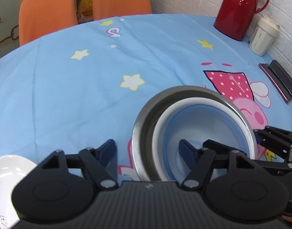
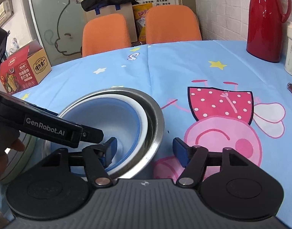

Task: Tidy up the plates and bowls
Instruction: 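Press the nested bowls down with both grippers and adjust them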

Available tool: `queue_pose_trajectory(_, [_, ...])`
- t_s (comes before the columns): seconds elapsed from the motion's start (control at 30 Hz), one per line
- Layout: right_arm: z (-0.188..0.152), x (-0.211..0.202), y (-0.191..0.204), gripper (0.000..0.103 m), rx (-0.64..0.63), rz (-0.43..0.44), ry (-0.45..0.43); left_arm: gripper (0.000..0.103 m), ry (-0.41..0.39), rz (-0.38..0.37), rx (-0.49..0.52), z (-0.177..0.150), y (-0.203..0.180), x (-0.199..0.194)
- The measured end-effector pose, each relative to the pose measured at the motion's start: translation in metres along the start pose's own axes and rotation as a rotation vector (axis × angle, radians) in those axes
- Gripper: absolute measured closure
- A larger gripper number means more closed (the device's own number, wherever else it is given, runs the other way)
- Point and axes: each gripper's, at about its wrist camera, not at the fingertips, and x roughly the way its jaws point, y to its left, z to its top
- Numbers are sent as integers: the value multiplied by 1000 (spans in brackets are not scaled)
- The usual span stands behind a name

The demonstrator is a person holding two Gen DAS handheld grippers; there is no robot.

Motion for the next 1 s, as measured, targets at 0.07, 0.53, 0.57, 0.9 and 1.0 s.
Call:
queue_pose_trajectory(0.07, [1,2,4,41,-3,41,4,52,-5,-23,5,0,-4,-1])
queue_pose_trajectory(0.53, [23,-24,30,38,-60,12,-80,57,-121,19,-37,17,1,-59])
queue_pose_trajectory(0.57, [26,-26,35,38,-69,21,-90,58,-131,34,-44,15,6,-67])
queue_pose_trajectory(0.9, [33,-18,127,33,-180,242,-102,60,-156,218,-192,-38,92,-136])
queue_pose_trajectory(1.0, [27,-11,155,31,-214,297,-72,60,-142,237,-248,-61,114,-142])
